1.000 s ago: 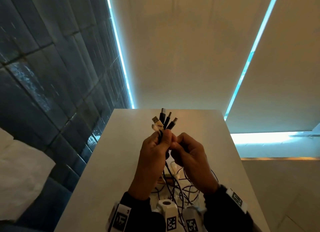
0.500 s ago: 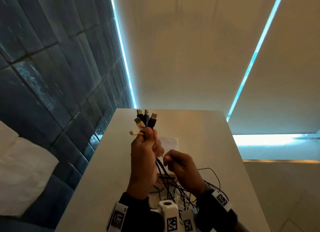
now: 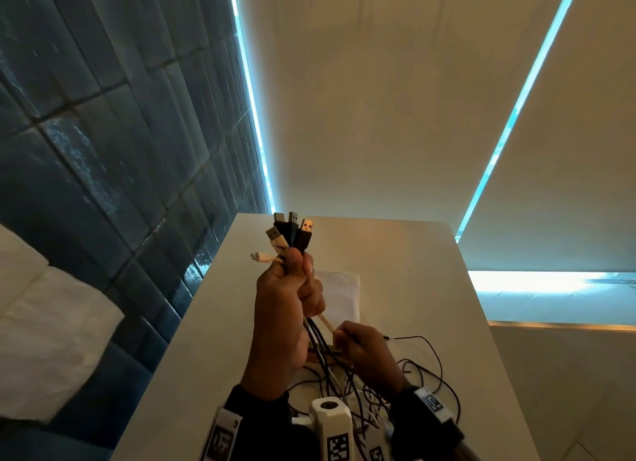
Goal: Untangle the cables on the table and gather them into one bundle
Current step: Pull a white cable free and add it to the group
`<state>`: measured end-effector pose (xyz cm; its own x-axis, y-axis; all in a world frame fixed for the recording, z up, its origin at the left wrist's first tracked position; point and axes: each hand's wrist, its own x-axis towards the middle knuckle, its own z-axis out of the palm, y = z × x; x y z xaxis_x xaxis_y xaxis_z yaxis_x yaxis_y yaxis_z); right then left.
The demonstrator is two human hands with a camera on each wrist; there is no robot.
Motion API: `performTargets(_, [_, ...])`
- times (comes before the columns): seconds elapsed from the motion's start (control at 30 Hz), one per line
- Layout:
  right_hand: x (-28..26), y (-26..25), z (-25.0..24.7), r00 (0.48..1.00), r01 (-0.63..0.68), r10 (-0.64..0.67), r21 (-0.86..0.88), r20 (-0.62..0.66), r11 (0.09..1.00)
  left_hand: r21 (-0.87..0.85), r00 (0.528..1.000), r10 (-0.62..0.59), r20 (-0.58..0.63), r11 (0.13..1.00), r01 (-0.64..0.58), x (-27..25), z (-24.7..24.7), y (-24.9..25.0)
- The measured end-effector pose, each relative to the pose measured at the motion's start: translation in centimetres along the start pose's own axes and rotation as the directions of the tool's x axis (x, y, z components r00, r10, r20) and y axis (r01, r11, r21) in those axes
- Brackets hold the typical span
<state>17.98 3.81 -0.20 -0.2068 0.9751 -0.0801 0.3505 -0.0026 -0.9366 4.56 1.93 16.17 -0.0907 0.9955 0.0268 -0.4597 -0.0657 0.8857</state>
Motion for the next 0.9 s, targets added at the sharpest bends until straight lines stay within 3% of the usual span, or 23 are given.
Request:
performTargets(0.1, [0.0, -0.4, -0.5, 0.994, -0.104, 0.104, 0.035, -0.018, 0.994, 0.018, 0.999, -0.050, 0.002, 0.999, 0.050, 0.2, -0.2, 0.3])
performTargets(0.17, [0.1, -1.3, -1.1, 0.972, -0.218, 0.232, 0.208, -0.046, 0.954, 0.042, 0.994, -0.110, -0.008, 0.993, 0.110, 0.3, -0.4, 0.4])
performTargets(0.27, [0.5, -2.9, -2.9, 0.958, -0.217, 0.281, 0.481, -0.063, 0.849, 0.104, 0.985, -0.171, -0.035, 0.979, 0.173, 0.6, -0.9, 0.3])
performTargets(0.33, [0.6, -4.9, -4.1, 0.969, -0.149, 0.237, 0.611, -0.064, 0.777, 0.178, 0.979, -0.197, -0.061, 0.962, 0.205, 0.7, -1.2, 0.0])
performTargets(0.5, [-0.3, -10.2, -5.4, 0.993, 0.087, -0.019, 0.599, -0.118, 0.796, 0.276, 0.960, -0.279, -0.039, 0.920, 0.278, 0.8, -0.6, -0.5])
performTargets(0.6, [-1.2, -11.2, -5.1, 0.989, 0.145, -0.139, 0.587, -0.055, 0.797, 0.050, 0.961, -0.275, 0.005, 0.960, 0.275, 1.3, -0.3, -0.6])
performTargets(0.73, [-1.8, -10.1, -4.5, 0.979, 0.096, -0.181, 0.584, 0.089, 0.806, -0.262, 0.969, -0.216, 0.123, 0.934, 0.242, 1.2, -0.1, 0.1])
performTargets(0.9, [-2.2, -8.4, -3.7, 0.977, 0.086, -0.174, 0.527, 0.119, 0.846, -0.240, 0.990, -0.114, 0.085, 0.962, 0.131, 1.0, 0.1, -0.3])
